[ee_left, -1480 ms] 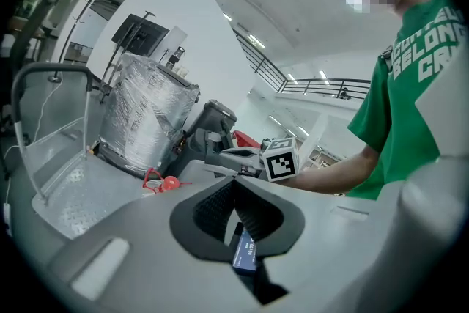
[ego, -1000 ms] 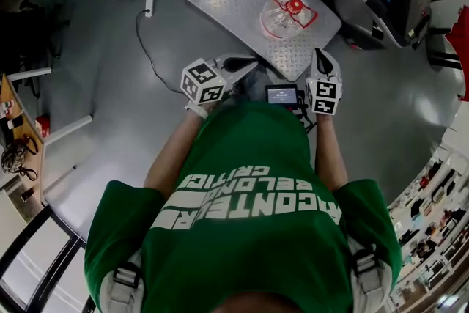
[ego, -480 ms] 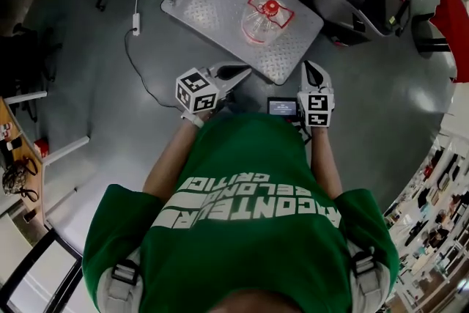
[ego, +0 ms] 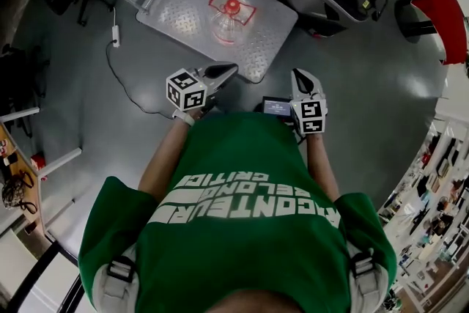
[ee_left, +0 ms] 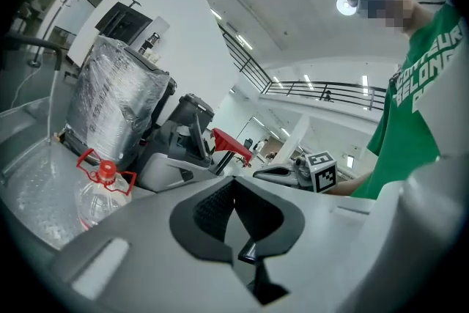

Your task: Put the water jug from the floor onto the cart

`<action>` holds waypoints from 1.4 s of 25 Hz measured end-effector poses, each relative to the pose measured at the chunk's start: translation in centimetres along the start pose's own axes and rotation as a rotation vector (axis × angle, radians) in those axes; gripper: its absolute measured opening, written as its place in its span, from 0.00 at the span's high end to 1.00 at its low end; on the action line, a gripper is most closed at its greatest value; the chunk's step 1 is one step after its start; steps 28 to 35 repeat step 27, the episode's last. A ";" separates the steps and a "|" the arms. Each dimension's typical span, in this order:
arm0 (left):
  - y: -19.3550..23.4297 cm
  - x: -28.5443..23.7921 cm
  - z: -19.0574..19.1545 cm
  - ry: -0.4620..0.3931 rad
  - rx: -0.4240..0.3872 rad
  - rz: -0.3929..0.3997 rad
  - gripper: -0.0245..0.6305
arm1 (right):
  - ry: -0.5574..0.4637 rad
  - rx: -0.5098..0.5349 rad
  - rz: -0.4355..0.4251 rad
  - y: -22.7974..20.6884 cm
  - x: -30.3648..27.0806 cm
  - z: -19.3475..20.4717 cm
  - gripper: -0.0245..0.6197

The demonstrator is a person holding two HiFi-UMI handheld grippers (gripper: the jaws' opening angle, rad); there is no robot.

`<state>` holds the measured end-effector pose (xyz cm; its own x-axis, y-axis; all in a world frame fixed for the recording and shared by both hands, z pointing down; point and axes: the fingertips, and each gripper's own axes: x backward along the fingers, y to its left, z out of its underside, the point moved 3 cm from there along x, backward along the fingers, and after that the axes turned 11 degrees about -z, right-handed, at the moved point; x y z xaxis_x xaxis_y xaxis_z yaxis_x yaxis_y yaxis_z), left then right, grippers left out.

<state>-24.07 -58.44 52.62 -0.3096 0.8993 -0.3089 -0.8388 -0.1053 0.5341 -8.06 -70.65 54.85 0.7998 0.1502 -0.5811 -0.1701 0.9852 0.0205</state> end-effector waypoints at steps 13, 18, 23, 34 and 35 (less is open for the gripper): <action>-3.3 -4.4 0.8 0.040 -0.016 -0.012 0.94 | 0.005 -0.037 0.006 -3.2 2.6 3.4 0.97; -3.8 -5.0 1.2 0.043 -0.018 -0.012 0.94 | 0.013 -0.037 0.002 -3.7 2.8 4.1 0.97; -3.8 -4.9 1.4 0.047 -0.015 -0.014 0.94 | 0.019 -0.043 -0.002 -3.6 2.9 4.1 0.97; -3.7 -5.2 1.4 0.050 -0.018 -0.016 0.94 | 0.025 -0.045 -0.003 -3.7 3.0 4.4 0.97; -3.7 -5.2 1.4 0.050 -0.018 -0.016 0.94 | 0.025 -0.045 -0.003 -3.7 3.0 4.4 0.97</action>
